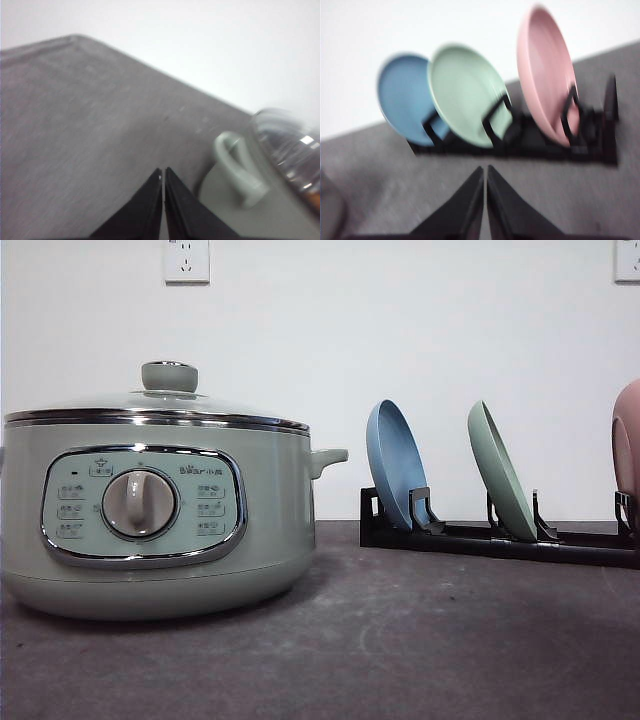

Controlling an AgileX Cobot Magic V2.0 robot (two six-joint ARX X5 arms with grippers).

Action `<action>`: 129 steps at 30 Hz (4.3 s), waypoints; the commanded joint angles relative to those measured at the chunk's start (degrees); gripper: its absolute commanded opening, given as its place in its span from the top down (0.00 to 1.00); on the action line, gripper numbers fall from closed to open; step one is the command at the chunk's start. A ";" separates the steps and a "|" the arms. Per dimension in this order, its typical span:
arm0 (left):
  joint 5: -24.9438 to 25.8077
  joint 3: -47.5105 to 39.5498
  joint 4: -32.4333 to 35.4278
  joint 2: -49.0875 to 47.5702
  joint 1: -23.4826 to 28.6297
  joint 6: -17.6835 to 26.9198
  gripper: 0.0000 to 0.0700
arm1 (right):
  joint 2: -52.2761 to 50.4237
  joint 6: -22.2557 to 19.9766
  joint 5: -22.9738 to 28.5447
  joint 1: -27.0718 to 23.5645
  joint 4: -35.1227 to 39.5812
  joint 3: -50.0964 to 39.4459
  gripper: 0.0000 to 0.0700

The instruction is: Transfer potato from steamer to green plate

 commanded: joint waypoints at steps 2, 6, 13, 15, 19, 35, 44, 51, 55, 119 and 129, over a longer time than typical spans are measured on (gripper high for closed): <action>1.80 3.66 0.74 0.58 0.09 -0.81 1.00 | 0.05 1.11 0.06 0.00 0.22 4.04 1.00; 2.59 8.33 0.34 2.82 0.09 -0.94 1.00 | 2.17 0.72 0.02 0.00 -0.87 9.87 1.00; 5.94 19.10 -2.51 10.40 0.09 1.77 1.00 | 9.92 -3.80 -0.52 0.00 -4.19 21.46 1.00; 8.10 22.51 -3.57 13.43 0.09 3.15 1.00 | 12.70 -5.35 -1.81 0.00 -5.96 24.80 1.00; 12.08 29.48 -7.21 19.91 0.09 6.44 1.00 | 18.45 -8.36 -5.14 0.00 -10.42 31.28 1.00; 34.72 53.43 -30.86 41.99 -1.06 21.22 1.00 | 41.39 -22.18 -21.40 0.23 -36.89 54.45 1.00; 39.87 58.14 -38.60 45.05 -5.46 26.53 1.00 | 47.45 -26.97 -25.70 4.33 -46.88 59.32 1.00; 39.87 58.14 -40.93 45.05 -6.78 27.10 1.00 | 47.47 -26.99 -25.52 6.45 -47.47 59.32 1.00; 39.87 58.14 -39.77 45.05 -6.78 27.00 0.83 | 47.47 -26.84 -25.43 6.45 -47.16 59.32 0.84; 39.87 58.14 -39.30 45.03 -6.78 26.97 0.03 | 101.45 -9.46 -14.89 6.45 -27.55 93.53 0.21; 39.87 58.14 -39.54 45.03 -6.78 26.96 0.03 | 108.80 -6.91 -14.50 6.47 -24.23 93.53 0.29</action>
